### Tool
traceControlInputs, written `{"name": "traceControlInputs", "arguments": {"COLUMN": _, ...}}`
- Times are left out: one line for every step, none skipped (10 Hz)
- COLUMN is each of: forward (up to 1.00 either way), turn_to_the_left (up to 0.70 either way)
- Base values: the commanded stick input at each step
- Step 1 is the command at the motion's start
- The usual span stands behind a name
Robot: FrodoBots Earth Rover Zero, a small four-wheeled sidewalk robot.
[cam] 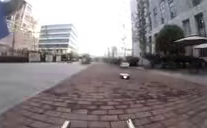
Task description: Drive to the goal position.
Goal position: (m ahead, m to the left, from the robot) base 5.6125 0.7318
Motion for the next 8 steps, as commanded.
{"name": "traceControlInputs", "arguments": {"forward": 0.7, "turn_to_the_left": -0.14}}
{"name": "traceControlInputs", "arguments": {"forward": 0.7, "turn_to_the_left": -0.14}}
{"name": "traceControlInputs", "arguments": {"forward": 0.7, "turn_to_the_left": -0.14}}
{"name": "traceControlInputs", "arguments": {"forward": 0.7, "turn_to_the_left": -0.14}}
{"name": "traceControlInputs", "arguments": {"forward": 0.7, "turn_to_the_left": -0.14}}
{"name": "traceControlInputs", "arguments": {"forward": 0.7, "turn_to_the_left": -0.14}}
{"name": "traceControlInputs", "arguments": {"forward": 0.7, "turn_to_the_left": -0.14}}
{"name": "traceControlInputs", "arguments": {"forward": 0.7, "turn_to_the_left": -0.08}}
